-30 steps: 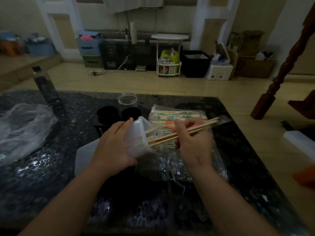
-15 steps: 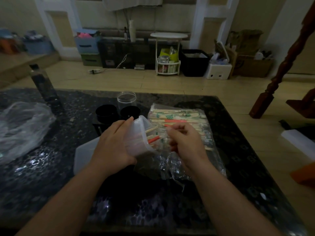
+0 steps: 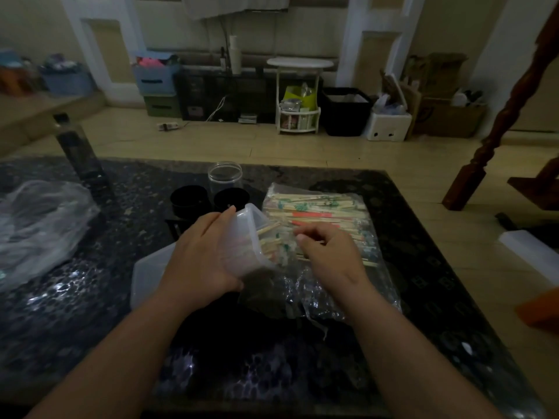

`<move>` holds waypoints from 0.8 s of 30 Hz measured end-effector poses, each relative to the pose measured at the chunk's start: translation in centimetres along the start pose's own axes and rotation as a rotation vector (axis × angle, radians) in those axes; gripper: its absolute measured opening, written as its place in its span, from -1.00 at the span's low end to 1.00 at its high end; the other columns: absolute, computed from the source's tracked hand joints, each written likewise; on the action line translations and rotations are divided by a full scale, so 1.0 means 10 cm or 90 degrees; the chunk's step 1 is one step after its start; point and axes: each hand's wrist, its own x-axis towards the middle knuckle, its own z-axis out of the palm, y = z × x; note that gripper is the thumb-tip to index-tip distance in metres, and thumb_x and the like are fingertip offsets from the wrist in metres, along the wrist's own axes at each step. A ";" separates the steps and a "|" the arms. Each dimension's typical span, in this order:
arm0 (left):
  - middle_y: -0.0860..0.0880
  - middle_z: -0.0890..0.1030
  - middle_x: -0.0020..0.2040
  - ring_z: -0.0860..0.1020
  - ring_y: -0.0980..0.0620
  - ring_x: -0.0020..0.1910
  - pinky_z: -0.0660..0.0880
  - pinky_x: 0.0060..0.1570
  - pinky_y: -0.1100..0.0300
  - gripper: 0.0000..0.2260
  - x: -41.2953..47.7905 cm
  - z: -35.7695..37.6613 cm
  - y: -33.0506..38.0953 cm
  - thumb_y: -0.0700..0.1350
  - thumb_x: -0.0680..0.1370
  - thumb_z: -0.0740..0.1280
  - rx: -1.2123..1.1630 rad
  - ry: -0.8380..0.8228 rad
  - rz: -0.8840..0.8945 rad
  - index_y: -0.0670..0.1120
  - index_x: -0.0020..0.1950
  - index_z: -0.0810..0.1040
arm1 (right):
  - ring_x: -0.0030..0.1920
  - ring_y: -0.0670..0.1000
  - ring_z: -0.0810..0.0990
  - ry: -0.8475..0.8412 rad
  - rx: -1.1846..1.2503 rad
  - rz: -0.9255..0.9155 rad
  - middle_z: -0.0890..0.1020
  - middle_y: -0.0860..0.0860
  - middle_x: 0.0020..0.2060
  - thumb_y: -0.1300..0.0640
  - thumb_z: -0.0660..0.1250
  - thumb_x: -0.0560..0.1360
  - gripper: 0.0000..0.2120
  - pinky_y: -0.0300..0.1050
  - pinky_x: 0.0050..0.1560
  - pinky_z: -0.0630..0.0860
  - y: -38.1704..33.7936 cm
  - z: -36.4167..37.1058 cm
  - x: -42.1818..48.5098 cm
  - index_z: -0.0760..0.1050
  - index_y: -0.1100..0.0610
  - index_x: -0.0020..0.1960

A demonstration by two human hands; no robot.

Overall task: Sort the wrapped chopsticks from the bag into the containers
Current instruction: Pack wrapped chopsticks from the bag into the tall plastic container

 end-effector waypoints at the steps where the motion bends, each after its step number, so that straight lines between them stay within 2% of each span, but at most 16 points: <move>1: 0.05 0.21 0.47 0.22 0.01 0.42 0.24 0.33 0.06 0.17 0.00 -0.01 0.00 0.01 0.12 0.67 -0.002 0.000 -0.009 0.08 0.58 0.06 | -0.21 -0.09 0.57 0.012 0.000 0.012 0.62 -0.12 -0.25 0.23 0.34 0.54 -0.80 -0.14 -0.16 0.50 0.01 -0.06 0.02 0.60 -0.03 -0.17; 3: 0.04 0.21 0.48 0.21 0.00 0.43 0.24 0.33 0.05 0.16 0.00 -0.03 0.01 -0.01 0.13 0.67 -0.012 0.006 -0.017 0.08 0.58 0.06 | -0.27 -0.05 0.55 -0.003 -0.021 0.051 0.61 -0.08 -0.28 0.23 0.34 0.54 -0.79 -0.12 -0.28 0.49 0.05 -0.16 0.06 0.59 0.00 -0.21; 4: 0.03 0.21 0.48 0.21 0.00 0.43 0.24 0.33 0.05 0.16 0.00 -0.04 0.02 -0.02 0.13 0.67 -0.018 0.012 -0.019 0.07 0.58 0.07 | -0.28 -0.03 0.56 -0.020 -0.058 0.064 0.62 -0.06 -0.29 0.22 0.34 0.53 -0.80 -0.08 -0.27 0.52 0.09 -0.20 0.07 0.59 0.01 -0.24; 7: 0.02 0.24 0.47 0.22 0.00 0.42 0.25 0.32 0.04 0.15 -0.01 -0.05 0.01 -0.03 0.13 0.67 -0.026 0.023 -0.017 0.06 0.58 0.09 | -0.27 -0.02 0.58 -0.081 -0.238 0.073 0.62 -0.07 -0.33 0.19 0.37 0.50 -0.79 -0.10 -0.17 0.52 0.20 -0.27 0.06 0.55 0.01 -0.30; 13: 0.03 0.22 0.47 0.22 -0.01 0.43 0.25 0.33 0.01 0.16 -0.01 -0.04 0.00 -0.02 0.12 0.67 -0.026 0.021 -0.029 0.08 0.58 0.08 | -0.12 0.07 0.61 -0.193 -0.515 0.141 0.63 0.00 -0.21 0.06 0.41 0.38 -0.86 -0.08 -0.07 0.57 0.31 -0.24 0.01 0.47 0.04 -0.28; 16: 0.04 0.22 0.48 0.23 -0.03 0.43 0.27 0.33 -0.02 0.17 0.00 -0.03 -0.02 -0.01 0.11 0.67 -0.030 0.025 -0.041 0.11 0.58 0.07 | -0.03 0.11 0.64 -0.229 -0.611 0.167 0.66 0.04 -0.07 -0.07 0.39 0.39 -0.79 -0.10 -0.04 0.54 0.33 -0.17 -0.09 0.58 0.05 -0.07; 19: 0.04 0.23 0.47 0.25 -0.04 0.41 0.28 0.32 -0.01 0.16 0.00 -0.03 -0.04 -0.03 0.10 0.67 -0.040 0.033 -0.040 0.11 0.58 0.09 | 0.10 0.11 0.63 -0.230 -0.720 0.151 0.65 0.06 0.09 -0.08 0.34 0.47 -0.69 -0.08 0.06 0.50 0.37 -0.06 -0.18 0.59 0.05 0.13; 22: 0.03 0.25 0.46 0.26 -0.04 0.40 0.29 0.31 -0.01 0.17 0.01 -0.03 -0.04 -0.03 0.10 0.68 -0.035 0.033 -0.033 0.09 0.58 0.10 | 0.14 0.12 0.62 -0.191 -0.747 0.153 0.64 0.09 0.14 0.01 0.20 0.57 -0.70 -0.09 0.07 0.45 0.38 0.04 -0.23 0.58 0.10 0.17; 24: 0.03 0.25 0.46 0.26 -0.03 0.40 0.28 0.31 -0.01 0.17 0.00 -0.03 -0.04 -0.02 0.10 0.68 -0.039 0.032 -0.031 0.08 0.58 0.10 | 0.15 0.13 0.61 -0.176 -0.725 0.173 0.64 0.11 0.15 -0.07 0.13 0.62 -0.64 -0.06 0.07 0.45 0.39 0.07 -0.23 0.59 0.11 0.17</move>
